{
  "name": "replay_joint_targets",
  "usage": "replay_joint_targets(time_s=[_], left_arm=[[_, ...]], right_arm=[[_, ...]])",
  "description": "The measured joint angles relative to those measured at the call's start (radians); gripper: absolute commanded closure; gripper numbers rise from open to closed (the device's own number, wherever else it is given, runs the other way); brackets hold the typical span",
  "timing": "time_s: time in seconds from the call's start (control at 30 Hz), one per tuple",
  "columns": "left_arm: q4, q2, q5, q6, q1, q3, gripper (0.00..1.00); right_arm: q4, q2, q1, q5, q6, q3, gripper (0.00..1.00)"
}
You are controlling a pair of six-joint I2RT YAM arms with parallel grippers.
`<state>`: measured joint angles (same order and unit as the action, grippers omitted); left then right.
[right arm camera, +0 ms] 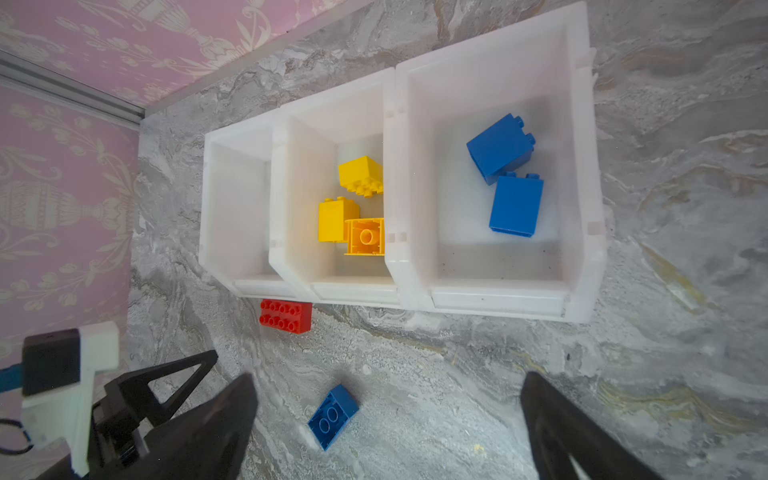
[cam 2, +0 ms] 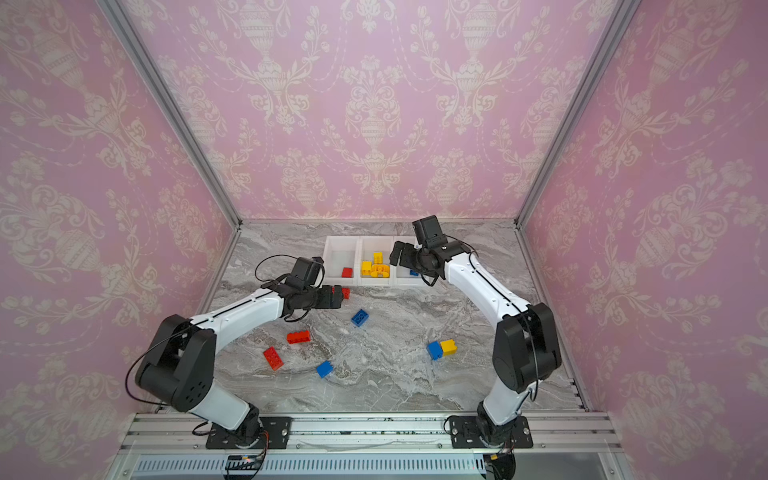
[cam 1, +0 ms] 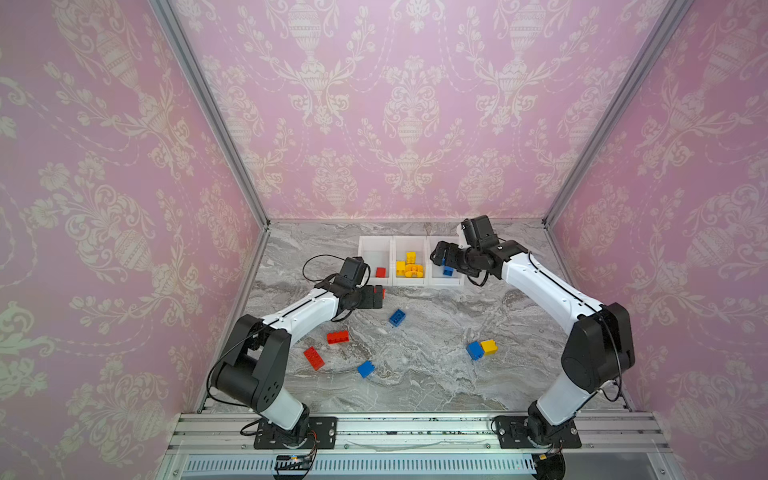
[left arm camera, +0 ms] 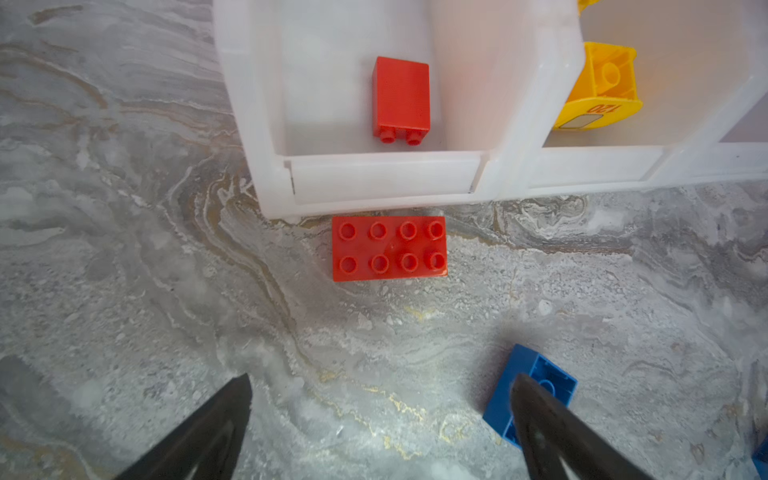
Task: Sort the legos into containers by color
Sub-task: 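Lower the left gripper onto the large red brick while the right gripper withdraws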
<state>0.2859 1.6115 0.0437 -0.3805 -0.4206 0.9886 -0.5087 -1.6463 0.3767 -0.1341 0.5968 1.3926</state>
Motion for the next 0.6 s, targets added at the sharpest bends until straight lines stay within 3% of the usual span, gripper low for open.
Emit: replay_joint_targets(time_s=[0.37, 0.6], left_arm=[[0.016, 0.185, -0.071, 0.025, -0.056, 0.146, 0.05], [0.024, 0.256, -0.132, 0.028, -0.069, 0.196, 0.09]], right_arm=[[0.037, 0.222, -0.002, -0.066, -0.006, -0.269, 0.00], [0.034, 0.273, -0.023, -0.074, -0.021, -0.306, 0.00]])
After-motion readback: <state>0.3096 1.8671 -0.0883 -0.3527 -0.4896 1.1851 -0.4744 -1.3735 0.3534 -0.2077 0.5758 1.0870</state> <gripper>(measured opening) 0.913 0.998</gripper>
